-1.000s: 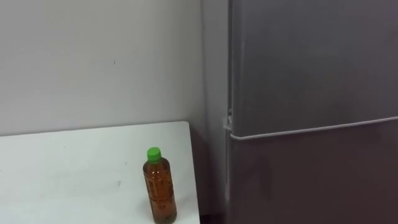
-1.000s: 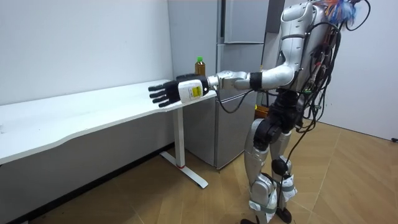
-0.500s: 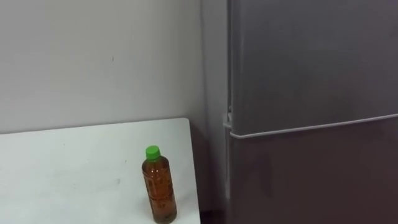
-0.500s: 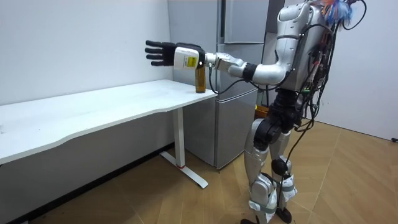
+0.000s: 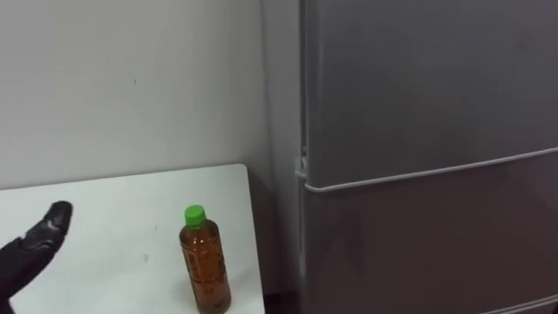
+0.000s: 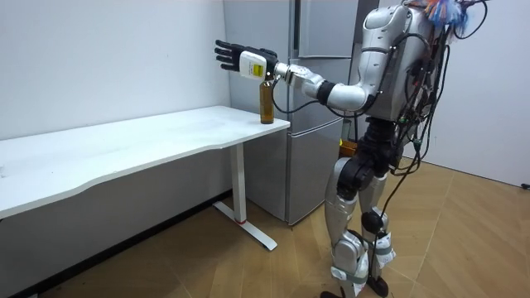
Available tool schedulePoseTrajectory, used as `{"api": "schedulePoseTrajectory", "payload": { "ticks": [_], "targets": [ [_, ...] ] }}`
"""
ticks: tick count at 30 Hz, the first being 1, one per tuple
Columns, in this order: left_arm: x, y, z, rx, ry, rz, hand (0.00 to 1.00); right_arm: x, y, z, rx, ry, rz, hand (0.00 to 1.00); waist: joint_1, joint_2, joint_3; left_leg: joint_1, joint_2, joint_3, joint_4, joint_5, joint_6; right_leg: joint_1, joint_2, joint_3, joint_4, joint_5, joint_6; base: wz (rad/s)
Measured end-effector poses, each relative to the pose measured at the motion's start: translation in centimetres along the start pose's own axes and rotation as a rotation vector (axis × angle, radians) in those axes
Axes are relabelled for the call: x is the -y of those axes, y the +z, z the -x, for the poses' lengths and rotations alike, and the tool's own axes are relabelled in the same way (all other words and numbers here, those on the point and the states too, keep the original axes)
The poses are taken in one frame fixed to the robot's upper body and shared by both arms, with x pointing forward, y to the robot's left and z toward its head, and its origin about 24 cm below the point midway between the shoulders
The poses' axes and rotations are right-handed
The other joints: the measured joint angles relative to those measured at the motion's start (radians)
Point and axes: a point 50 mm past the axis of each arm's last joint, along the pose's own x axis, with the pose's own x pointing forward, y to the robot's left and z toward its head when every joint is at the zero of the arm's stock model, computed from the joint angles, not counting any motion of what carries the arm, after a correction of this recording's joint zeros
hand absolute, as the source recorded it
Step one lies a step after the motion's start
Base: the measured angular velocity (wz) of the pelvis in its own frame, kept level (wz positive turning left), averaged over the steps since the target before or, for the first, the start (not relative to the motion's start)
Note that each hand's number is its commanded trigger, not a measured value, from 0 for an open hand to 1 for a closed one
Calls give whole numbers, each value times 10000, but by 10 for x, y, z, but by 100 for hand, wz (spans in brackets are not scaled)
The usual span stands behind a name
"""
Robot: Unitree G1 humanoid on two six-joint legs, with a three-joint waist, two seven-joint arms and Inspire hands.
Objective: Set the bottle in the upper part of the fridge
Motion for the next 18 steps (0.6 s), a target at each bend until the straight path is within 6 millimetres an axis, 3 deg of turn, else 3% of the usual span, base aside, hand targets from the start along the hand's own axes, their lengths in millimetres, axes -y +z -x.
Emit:
{"api": "schedulePoseTrajectory", "payload": {
  "ticks": [10, 18],
  "targets": [
    [47, 2, -7, 218, -2214, 806, 0, -3, 3, -3, 17, -88, -82, 0, -638, 96, -38, -7, -10, -2, -21, 0, 0, -69, -12, 67, 115, -2, 3, -2],
    [63, -11, -3, -782, -3520, 499, 0, -7, 5, -4, -109, -18, -419, 0, -1016, 101, -23, 7, -8, -16, -8, 1, 0, -104, -14, 107, 121, -9, 7, 0]
  ]
}}
